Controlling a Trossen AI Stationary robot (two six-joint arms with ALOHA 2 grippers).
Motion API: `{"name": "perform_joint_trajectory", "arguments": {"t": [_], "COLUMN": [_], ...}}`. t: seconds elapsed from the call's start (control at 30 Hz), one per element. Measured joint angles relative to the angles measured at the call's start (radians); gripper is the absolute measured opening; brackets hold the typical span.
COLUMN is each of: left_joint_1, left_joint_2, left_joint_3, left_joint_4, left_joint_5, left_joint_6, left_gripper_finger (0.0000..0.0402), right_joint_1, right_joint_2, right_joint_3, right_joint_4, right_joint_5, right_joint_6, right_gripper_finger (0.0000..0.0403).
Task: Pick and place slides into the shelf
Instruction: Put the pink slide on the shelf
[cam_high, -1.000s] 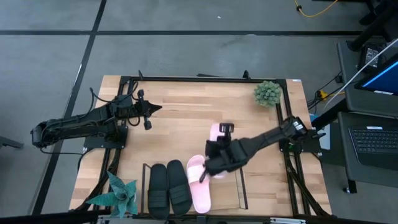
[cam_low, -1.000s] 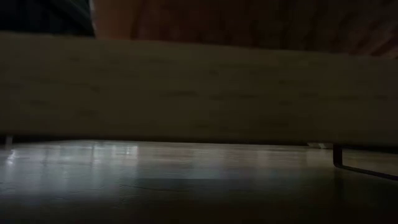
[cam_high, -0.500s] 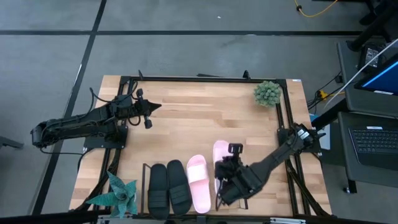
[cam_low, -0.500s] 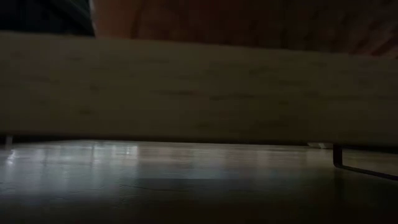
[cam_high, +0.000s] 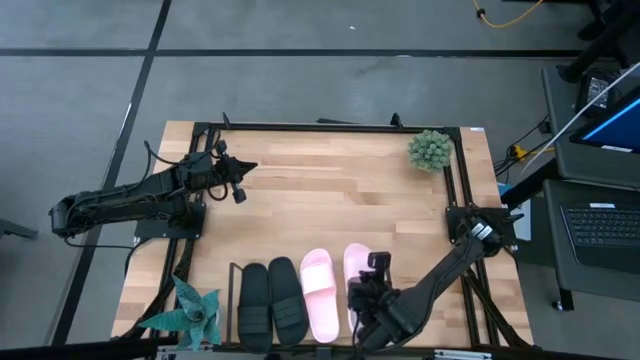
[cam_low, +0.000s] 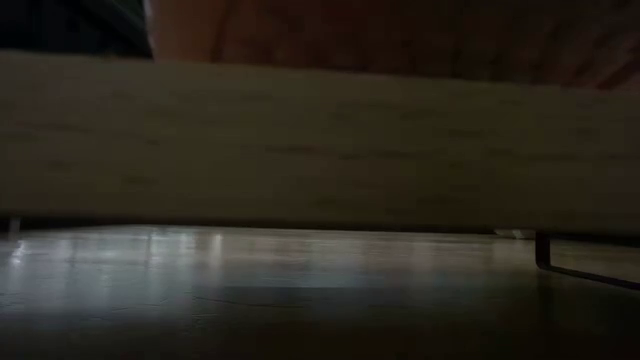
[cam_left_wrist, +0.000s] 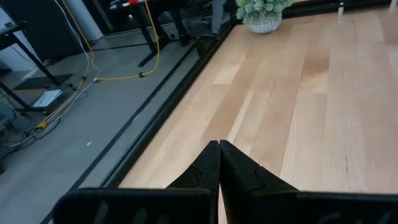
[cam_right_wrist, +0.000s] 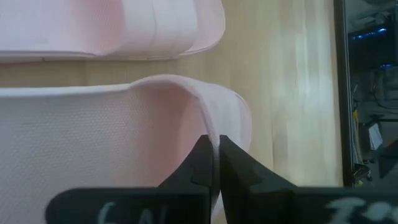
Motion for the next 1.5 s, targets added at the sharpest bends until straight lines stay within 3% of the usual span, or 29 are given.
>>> {"name": "perform_joint_trajectory", "arguments": {"t": [0.43, 1.5], "left_joint_1": [0.0, 0.0], "left_joint_2": [0.0, 0.0], "left_joint_3": [0.0, 0.0], "left_joint_4": [0.0, -0.002], "left_joint_5": [0.0, 0.0], "left_joint_6": [-0.023, -0.026], "left_gripper_finger": [0.0, 0.0], "right_joint_1": [0.019, 0.003], "right_joint_2": [0.021, 0.064], "right_joint_3": [0.0, 0.0], "right_joint_4": [0.103, 0.109], "right_joint_5": [-0.011, -0.002], "right_joint_6": [-0.004, -0.003], "right_gripper_finger": [0.0012, 0.0012]}}
